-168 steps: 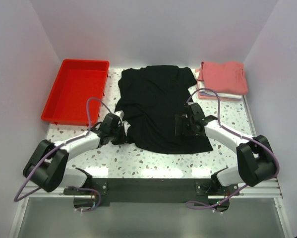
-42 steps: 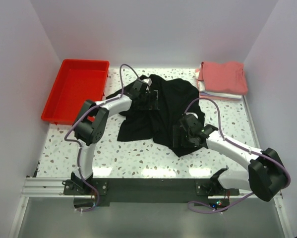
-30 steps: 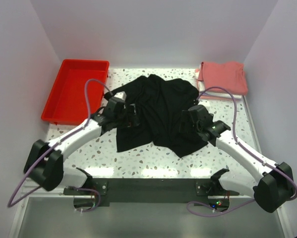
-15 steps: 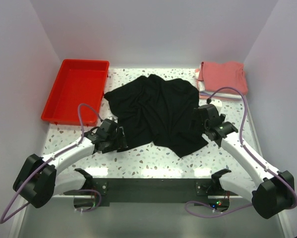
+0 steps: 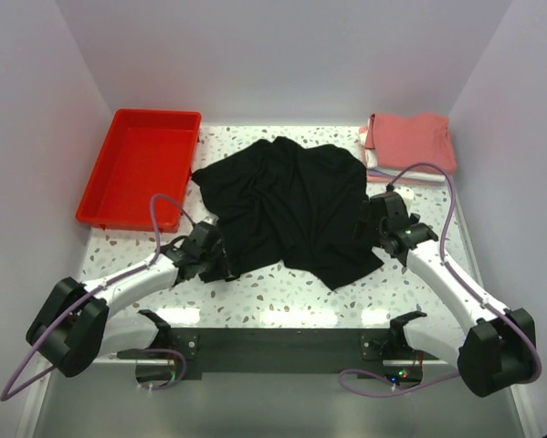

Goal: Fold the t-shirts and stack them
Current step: Flatten the tshirt out

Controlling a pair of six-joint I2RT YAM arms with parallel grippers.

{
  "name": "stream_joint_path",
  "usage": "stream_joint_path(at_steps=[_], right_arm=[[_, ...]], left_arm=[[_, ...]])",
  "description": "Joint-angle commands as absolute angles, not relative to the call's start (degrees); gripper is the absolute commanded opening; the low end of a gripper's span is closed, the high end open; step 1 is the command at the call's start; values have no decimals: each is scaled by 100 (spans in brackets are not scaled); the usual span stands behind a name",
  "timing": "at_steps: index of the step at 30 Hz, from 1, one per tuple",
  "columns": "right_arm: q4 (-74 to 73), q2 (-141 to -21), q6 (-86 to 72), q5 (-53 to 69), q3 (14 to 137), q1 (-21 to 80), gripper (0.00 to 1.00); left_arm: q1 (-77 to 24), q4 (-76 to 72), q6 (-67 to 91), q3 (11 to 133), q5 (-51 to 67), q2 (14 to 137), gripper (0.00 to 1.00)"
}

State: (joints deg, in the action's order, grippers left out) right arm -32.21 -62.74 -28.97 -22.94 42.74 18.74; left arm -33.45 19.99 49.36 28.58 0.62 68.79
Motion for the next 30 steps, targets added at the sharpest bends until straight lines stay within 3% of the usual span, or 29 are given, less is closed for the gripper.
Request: stream_joint_path(at_steps=[1, 2, 5, 6, 13, 18, 26, 30], right_arm=[[-2962, -6319, -2848, -2206, 4263, 1811, 99], [-2971, -6354, -2839, -2189, 4254, 1802, 99], [-2945, -6416, -2821, -2162, 4201, 1767, 99], [-2944, -6433, -2830, -2162, 4201, 1758, 99], [-3364, -6469, -3084, -2039, 4096, 1679, 99], [-4060, -6426, -3243, -1802, 3728, 1512, 99], [-3744, -6239, -3516, -1871, 3480, 1187, 98], [-3464, -6679, -3410, -1760, 3480, 714, 91]], left_arm=[[-3384, 2549, 5054, 2707, -290, 7057, 36], [-3384, 2549, 5045, 2742, -307, 7092, 32], [-3384, 2470, 5027, 2812, -395, 7215, 1], [-3384, 2513, 5027, 2900, -552, 7242, 0], [-3314, 4505, 5903, 3349, -1977, 6567, 0], [-3156, 4755, 6319, 3252, -1810, 6285, 0], [-2857, 4904, 6407, 3384, -2241, 6293, 0], [-2760, 4896, 6469, 3375, -2408, 6074, 0]])
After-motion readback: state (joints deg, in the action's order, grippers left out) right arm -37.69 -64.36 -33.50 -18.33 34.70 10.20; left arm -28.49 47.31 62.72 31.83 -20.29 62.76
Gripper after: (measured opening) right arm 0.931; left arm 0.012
